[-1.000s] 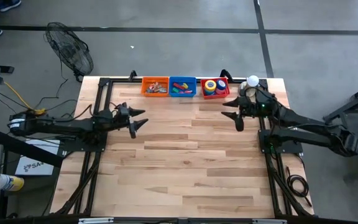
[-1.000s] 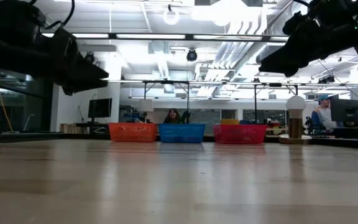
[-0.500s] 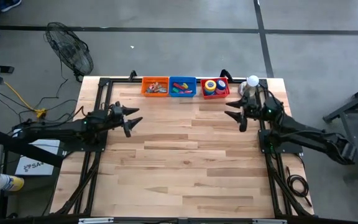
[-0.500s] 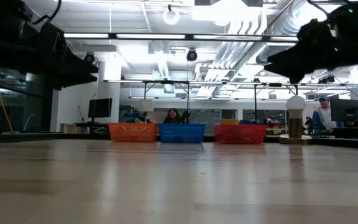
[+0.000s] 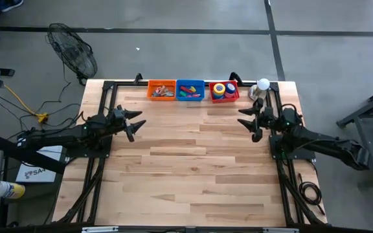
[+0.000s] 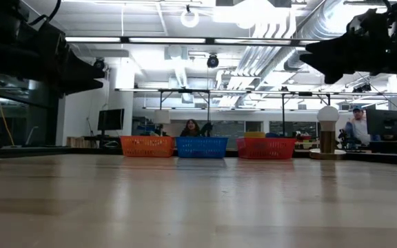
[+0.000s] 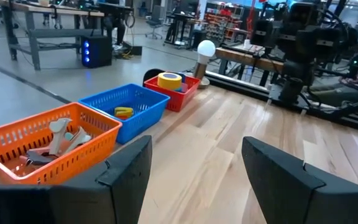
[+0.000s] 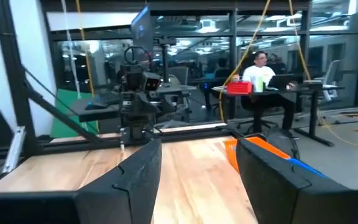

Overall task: Pick and place Stapler, Stapler remover, tape
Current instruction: Return to Home Position

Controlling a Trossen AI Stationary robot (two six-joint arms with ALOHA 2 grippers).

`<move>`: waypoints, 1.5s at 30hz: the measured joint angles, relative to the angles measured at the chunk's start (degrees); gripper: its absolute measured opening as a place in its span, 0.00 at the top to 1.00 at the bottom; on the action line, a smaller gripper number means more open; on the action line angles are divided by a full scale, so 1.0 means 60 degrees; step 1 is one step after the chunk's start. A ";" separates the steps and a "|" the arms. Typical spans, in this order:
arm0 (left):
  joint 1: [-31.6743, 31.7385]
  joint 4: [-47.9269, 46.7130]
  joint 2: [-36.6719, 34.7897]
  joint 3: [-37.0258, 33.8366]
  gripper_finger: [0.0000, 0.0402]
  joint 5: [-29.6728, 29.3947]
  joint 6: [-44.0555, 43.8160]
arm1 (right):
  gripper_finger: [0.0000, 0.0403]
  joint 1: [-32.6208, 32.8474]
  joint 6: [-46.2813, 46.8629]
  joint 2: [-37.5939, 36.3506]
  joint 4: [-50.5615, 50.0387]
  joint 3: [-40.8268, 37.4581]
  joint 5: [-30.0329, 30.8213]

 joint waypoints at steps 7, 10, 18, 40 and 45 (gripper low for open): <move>0.0004 -0.0132 0.0004 -0.0002 0.39 -0.0356 -0.0228 | 0.51 0.1994 -0.0333 -0.0851 -0.1103 0.0000 0.2920; 0.0000 -0.0164 0.0004 -0.0001 0.39 -0.0354 -0.0231 | 0.51 0.2640 -0.0482 -0.1265 -0.1886 0.0000 0.3502; 0.0000 -0.0165 0.0004 -0.0002 0.39 -0.0460 -0.0404 | 0.51 0.3386 -0.0337 -0.2630 -0.3999 0.0000 0.4373; -0.1631 -0.0513 -0.0175 -0.0004 0.39 -0.3343 -0.0415 | 0.51 0.3914 -0.0585 -0.3414 -0.5364 0.0025 0.4652; -0.2756 -0.0523 -0.0182 -0.0004 0.39 -0.4172 -0.0073 | 0.51 0.3914 -0.0628 -0.3414 -0.5382 0.0025 0.4597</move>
